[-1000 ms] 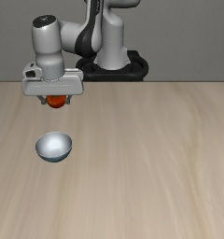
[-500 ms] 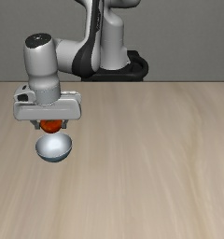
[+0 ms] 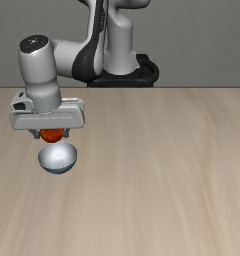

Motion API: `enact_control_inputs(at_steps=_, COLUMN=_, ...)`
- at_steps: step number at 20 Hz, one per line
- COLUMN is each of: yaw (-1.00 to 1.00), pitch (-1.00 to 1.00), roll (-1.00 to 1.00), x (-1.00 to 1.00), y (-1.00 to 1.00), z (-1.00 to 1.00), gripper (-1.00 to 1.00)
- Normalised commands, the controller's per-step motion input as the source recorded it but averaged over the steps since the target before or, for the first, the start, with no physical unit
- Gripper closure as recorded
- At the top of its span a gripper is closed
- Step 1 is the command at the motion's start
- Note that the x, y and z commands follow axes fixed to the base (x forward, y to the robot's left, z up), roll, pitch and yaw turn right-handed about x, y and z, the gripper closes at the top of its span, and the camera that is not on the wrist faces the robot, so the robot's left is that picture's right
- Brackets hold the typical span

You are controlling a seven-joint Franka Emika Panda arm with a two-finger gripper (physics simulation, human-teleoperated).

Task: Pick the tomato on the table and place it on the bowl

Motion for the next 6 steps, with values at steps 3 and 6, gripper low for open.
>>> enact_control_inputs(at_steps=3, yaw=0.0, pitch=0.0, roll=0.0, x=0.0, y=0.0, z=0.0, gripper=-1.0)
enact_control_inputs(at_steps=6, yaw=0.0, pitch=0.0, roll=0.0, x=0.0, y=0.0, z=0.0, gripper=-1.0)
